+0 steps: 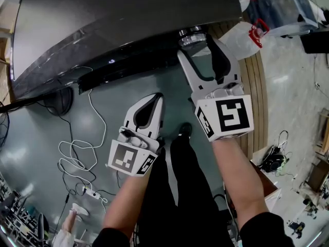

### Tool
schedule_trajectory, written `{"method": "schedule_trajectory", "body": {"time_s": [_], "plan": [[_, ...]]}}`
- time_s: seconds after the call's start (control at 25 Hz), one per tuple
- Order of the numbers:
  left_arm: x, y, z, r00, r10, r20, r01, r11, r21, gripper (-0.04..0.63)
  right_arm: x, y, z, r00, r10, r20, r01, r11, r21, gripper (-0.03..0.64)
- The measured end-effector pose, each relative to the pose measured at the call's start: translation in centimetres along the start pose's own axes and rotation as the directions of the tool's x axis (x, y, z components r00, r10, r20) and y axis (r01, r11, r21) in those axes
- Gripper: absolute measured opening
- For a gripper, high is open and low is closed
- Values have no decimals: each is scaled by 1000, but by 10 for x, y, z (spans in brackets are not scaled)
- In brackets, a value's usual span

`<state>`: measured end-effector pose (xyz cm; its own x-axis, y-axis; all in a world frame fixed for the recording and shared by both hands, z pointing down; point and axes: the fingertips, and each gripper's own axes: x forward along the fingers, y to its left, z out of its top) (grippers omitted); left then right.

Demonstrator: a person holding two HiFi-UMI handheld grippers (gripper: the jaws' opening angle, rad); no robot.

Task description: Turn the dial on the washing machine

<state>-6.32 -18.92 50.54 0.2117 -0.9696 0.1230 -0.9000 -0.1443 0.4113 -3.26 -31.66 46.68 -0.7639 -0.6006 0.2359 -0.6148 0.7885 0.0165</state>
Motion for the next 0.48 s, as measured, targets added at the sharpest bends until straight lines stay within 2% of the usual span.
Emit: {"method": "schedule_trajectory", "body": {"time_s": [0.32, 0.48], "plan": [[-1, 2, 2, 1000, 4, -1, -4, 1000, 0, 15, 0, -2, -1, 1000, 5, 7, -6, 992, 125, 287], [0, 2, 2, 1000, 3, 2, -3, 1000, -4, 15, -1, -4, -2, 1000, 10, 10, -12, 976, 218, 285]]}}
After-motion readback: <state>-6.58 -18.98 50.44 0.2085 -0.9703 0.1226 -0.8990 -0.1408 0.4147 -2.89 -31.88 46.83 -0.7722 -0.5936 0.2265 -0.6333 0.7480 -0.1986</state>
